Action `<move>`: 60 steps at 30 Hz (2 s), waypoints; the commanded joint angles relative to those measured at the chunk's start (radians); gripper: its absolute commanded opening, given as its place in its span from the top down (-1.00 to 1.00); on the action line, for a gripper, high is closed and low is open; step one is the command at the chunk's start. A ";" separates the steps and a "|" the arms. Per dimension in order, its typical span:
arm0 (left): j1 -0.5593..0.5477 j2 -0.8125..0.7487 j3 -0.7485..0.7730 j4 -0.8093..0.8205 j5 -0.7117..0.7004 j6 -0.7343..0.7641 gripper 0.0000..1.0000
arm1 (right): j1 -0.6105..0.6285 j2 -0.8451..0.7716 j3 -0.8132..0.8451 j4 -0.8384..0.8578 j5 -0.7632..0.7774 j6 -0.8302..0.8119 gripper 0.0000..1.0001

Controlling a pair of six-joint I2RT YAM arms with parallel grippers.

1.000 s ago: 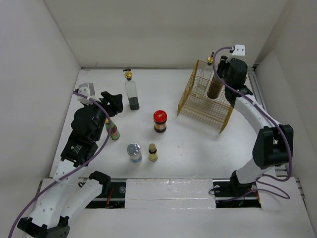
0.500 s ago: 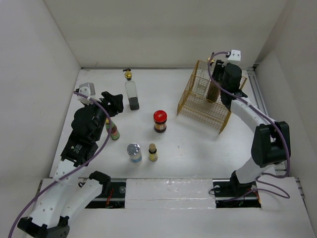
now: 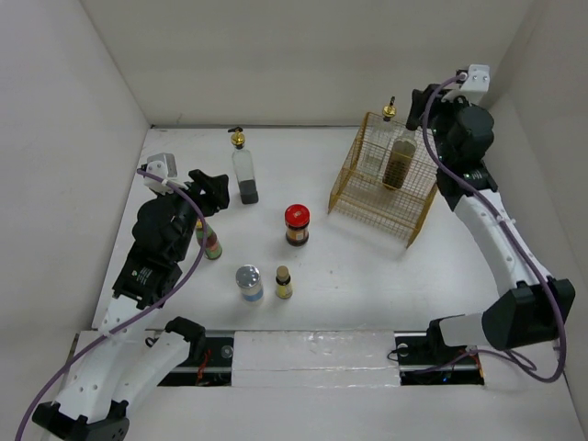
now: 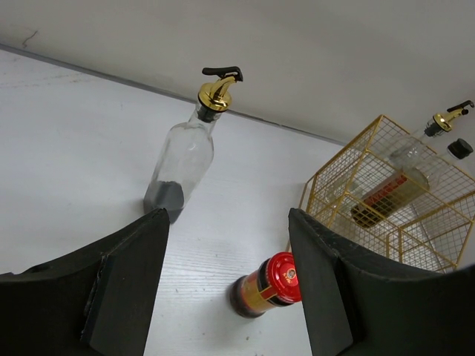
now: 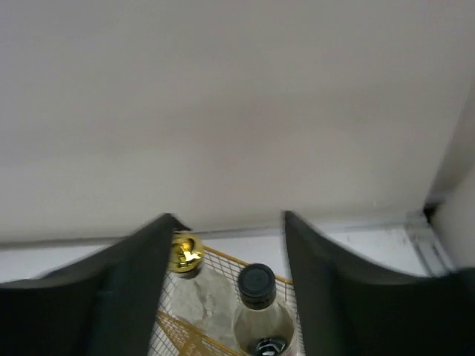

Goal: Organize the condiment bottles

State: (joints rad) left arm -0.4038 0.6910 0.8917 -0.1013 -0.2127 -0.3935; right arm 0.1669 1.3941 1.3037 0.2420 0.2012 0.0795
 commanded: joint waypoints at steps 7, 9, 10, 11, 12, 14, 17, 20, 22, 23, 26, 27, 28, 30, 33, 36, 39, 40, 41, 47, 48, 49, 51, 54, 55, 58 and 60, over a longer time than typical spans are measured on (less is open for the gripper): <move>0.003 -0.015 -0.005 0.043 -0.022 0.013 -0.23 | 0.189 0.099 0.166 -0.024 -0.787 -0.073 0.37; 0.003 -0.027 -0.005 0.032 -0.036 0.013 -0.23 | 0.261 0.169 0.206 -0.024 -0.876 -0.073 0.22; 0.003 -0.036 -0.005 0.032 -0.046 0.013 -0.23 | 0.284 0.204 0.250 -0.033 -0.899 -0.073 0.04; 0.003 -0.036 -0.005 0.032 -0.047 0.013 -0.23 | 0.305 0.273 0.271 -0.033 -0.923 -0.073 -0.06; 0.003 -0.047 -0.005 0.032 -0.066 0.013 -0.23 | 0.344 0.305 0.296 -0.043 -0.942 -0.073 -0.14; 0.003 -0.057 -0.005 0.032 -0.077 0.013 -0.23 | 0.381 0.392 0.360 -0.052 -0.951 -0.073 -0.33; 0.003 -0.068 -0.005 0.032 -0.077 0.013 -0.23 | 0.437 0.495 0.455 -0.079 -0.889 -0.073 -0.52; 0.003 -0.068 -0.005 0.032 -0.077 0.013 -0.23 | 0.497 0.558 0.532 -0.128 -0.729 -0.083 -0.71; 0.003 -0.059 -0.005 0.032 -0.077 0.013 -0.23 | 0.526 0.608 0.552 -0.129 -0.584 -0.092 -0.74; 0.003 -0.059 -0.005 0.032 -0.067 0.013 -0.23 | 0.555 0.621 0.562 -0.129 -0.533 -0.092 -0.74; 0.003 -0.059 -0.005 0.032 -0.067 0.013 -0.23 | 0.588 0.674 0.582 -0.086 -0.381 -0.103 -0.76; 0.003 -0.059 -0.005 0.032 -0.067 0.013 -0.23 | 0.600 0.687 0.591 -0.067 -0.355 -0.103 -0.76; 0.003 -0.059 -0.005 0.032 -0.056 0.013 -0.23 | 0.600 0.709 0.591 -0.050 -0.327 -0.103 -0.76; 0.003 -0.059 -0.005 0.032 -0.047 0.013 -0.23 | 0.628 0.729 0.600 0.002 -0.236 -0.103 -0.76; 0.003 -0.059 -0.005 0.032 -0.047 0.013 -0.23 | 0.637 0.781 0.635 0.043 -0.162 -0.064 -0.76; 0.003 -0.059 -0.005 0.041 -0.047 0.013 -0.23 | 0.655 0.839 0.700 0.052 -0.082 -0.041 -0.71; 0.003 -0.059 -0.005 0.041 -0.047 0.013 -0.23 | 0.665 0.874 0.709 0.133 -0.005 -0.008 -0.66; 0.003 -0.059 -0.005 0.041 -0.047 0.013 -0.23 | 0.677 0.887 0.721 0.134 0.029 -0.007 -0.66; 0.003 -0.059 -0.005 0.041 -0.037 0.013 -0.23 | 0.677 0.901 0.756 0.134 0.052 -0.007 -0.63; 0.003 -0.059 -0.005 0.041 -0.028 0.013 -0.23 | 0.706 0.977 0.848 0.175 0.132 0.011 -0.49; 0.003 -0.059 -0.005 0.041 -0.028 0.013 -0.23 | 0.706 0.990 0.859 0.184 0.147 0.011 -0.39; 0.003 -0.050 -0.005 0.041 -0.028 0.013 -0.23 | 0.717 0.990 0.859 0.184 0.156 0.011 -0.30; 0.003 -0.050 -0.005 0.041 -0.028 0.013 -0.23 | 0.717 0.990 0.859 0.194 0.168 0.011 -0.14; 0.003 -0.050 -0.005 0.041 -0.028 0.013 -0.23 | 0.726 0.947 0.784 0.241 0.201 0.002 0.12; 0.003 -0.050 -0.005 0.041 -0.028 0.013 -0.23 | 0.726 0.933 0.740 0.256 0.201 0.002 0.24; 0.003 -0.050 -0.005 0.041 -0.019 0.013 -0.23 | 0.726 0.889 0.706 0.256 0.210 -0.027 0.49; 0.003 -0.041 -0.005 0.041 -0.019 0.013 -0.23 | 0.726 0.853 0.692 0.266 0.210 -0.055 0.65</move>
State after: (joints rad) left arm -0.4038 0.6453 0.8913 -0.1013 -0.2432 -0.3935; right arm 0.8848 2.3474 2.0071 0.4305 0.3779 0.0620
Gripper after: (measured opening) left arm 0.611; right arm 0.427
